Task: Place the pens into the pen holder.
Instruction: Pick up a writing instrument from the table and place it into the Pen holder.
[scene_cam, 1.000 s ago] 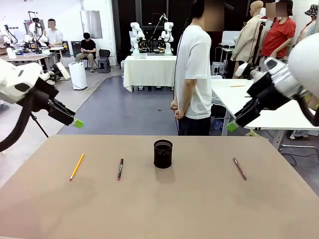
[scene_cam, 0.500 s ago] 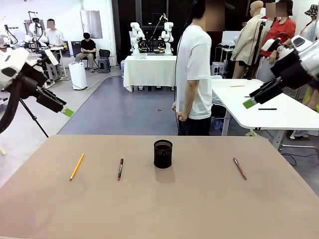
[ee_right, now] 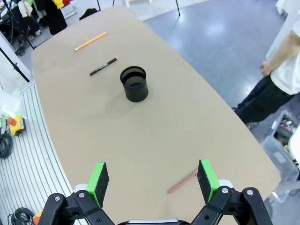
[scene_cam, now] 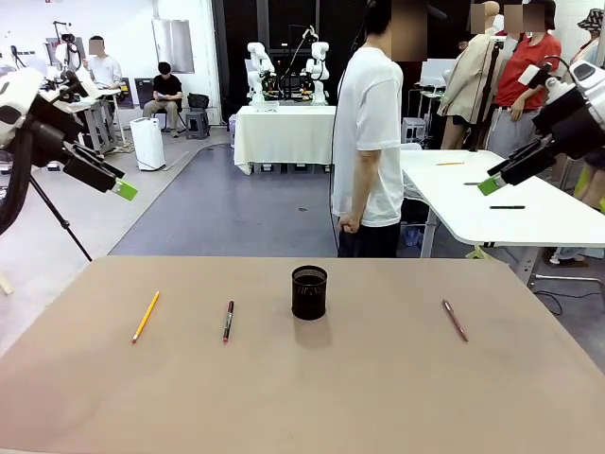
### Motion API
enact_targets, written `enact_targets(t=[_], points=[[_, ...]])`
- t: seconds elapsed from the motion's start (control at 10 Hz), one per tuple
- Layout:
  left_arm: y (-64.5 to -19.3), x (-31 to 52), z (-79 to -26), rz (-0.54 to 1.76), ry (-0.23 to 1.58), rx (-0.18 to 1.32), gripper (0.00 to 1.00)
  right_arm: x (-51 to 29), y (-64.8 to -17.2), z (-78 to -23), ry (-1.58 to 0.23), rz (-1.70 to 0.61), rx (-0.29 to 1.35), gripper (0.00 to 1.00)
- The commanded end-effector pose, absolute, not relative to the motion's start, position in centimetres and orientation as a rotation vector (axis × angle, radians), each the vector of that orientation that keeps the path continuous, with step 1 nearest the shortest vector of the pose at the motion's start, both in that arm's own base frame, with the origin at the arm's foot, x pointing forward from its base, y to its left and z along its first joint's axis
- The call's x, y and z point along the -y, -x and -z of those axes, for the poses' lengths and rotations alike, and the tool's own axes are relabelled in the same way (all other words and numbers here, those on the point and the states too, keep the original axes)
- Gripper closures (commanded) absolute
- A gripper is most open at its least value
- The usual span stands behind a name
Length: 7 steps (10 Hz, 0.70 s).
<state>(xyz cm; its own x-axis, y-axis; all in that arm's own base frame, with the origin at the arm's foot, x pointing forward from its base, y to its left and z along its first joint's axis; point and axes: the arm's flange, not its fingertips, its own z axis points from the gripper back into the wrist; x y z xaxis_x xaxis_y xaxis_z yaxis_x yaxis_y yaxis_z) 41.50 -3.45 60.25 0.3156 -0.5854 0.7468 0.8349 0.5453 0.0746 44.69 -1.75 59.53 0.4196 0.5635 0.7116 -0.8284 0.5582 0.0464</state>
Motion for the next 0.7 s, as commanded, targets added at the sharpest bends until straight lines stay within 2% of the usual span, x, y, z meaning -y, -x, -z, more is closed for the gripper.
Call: enact_targets(t=[0.0,0.6], points=[[-41.94,3.51,-59.62,0.965,0.372,0.8,0.0,1.25,-45.01,-59.28,-0.426,-0.943,0.723,0.0],[-41.5,3.45,-60.25,0.961,0.356,0.811,0.0,1.75,-44.69,-59.53,-0.427,-0.906,0.705,0.0]])
